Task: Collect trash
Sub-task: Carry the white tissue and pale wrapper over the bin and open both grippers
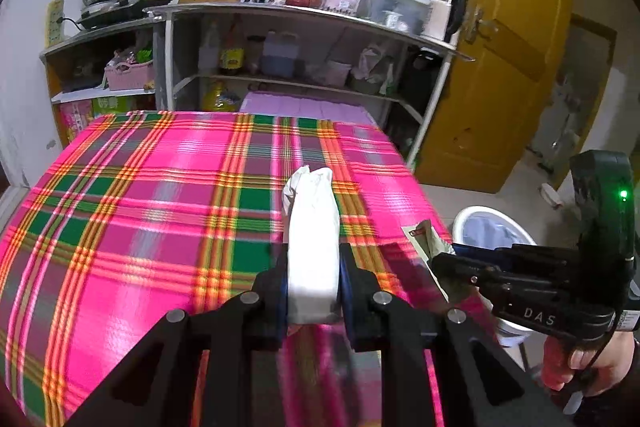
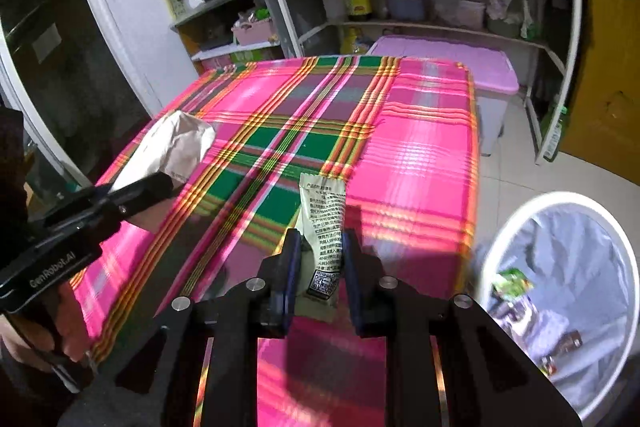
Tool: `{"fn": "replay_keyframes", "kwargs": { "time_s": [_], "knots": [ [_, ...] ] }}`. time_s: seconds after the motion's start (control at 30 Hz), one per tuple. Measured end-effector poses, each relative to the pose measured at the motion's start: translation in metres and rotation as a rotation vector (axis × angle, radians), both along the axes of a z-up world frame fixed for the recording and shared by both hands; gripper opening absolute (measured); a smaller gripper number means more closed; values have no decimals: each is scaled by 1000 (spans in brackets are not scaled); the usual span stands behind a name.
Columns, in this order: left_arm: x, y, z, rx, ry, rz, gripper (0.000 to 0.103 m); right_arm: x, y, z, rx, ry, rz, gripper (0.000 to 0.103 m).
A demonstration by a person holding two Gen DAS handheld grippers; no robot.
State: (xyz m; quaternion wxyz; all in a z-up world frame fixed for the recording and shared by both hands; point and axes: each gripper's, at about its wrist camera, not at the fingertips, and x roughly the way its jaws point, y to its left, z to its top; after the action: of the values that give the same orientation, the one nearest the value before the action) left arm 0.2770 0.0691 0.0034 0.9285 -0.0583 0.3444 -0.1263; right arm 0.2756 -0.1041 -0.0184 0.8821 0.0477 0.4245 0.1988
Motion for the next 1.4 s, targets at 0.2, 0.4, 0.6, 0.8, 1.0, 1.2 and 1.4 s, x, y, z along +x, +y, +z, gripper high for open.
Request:
{"fn": "replay_keyframes", "kwargs": {
  "time_s": [0.2,0.4,0.6,0.8,1.0,1.2,1.4],
  "knots": [
    [-41,-31,14,-27,-31,-35,22,-39,-29,18,40,-29,-37,22],
    [-69,-52,21,-45,-45,-55,22,-73,-54,34,54,-65,-71,22],
    [-91,-69,28,-47,-55,-83,22,-98,-76,43,71,-87,-108,22],
    [-101,-90,31,-44,-59,-121,22,-113,-98,43,83,-91,-152,22],
    [-95,-114,30,-41,-50,-168,22,-118,-124,40,88,-88,-206,22],
    [-85,-138,26,-39,-42,-214,22,-118,-149,36,92,-83,-251,22],
    [-73,-164,19,-34,-34,-257,22,-113,-166,28,93,-65,-285,22]
  ]
}}
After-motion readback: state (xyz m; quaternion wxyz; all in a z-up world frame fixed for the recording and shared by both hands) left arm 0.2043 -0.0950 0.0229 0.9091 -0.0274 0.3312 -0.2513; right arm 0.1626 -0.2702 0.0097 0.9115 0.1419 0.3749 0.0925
